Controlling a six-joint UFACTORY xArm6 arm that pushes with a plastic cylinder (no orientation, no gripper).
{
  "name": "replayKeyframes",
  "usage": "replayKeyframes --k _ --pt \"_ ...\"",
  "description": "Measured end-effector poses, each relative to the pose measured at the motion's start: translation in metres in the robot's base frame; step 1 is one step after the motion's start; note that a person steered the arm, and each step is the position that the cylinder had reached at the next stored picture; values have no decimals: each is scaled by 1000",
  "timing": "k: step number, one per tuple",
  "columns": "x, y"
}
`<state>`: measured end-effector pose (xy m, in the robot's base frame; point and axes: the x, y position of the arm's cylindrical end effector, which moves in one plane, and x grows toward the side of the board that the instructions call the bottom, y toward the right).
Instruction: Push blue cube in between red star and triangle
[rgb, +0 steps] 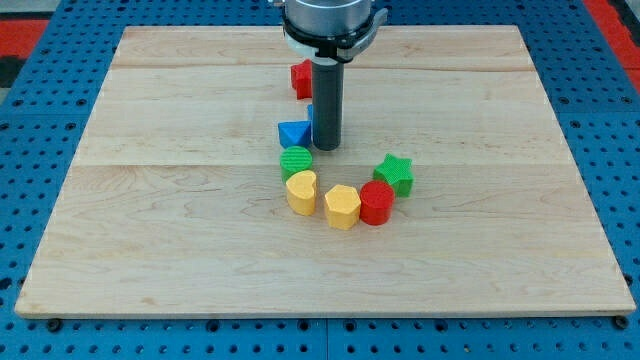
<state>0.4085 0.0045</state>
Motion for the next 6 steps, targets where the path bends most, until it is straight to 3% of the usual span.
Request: replayKeyframes --k 3,4,6 --pt "-5 60" --pt "-31 63" --pt "-36 53"
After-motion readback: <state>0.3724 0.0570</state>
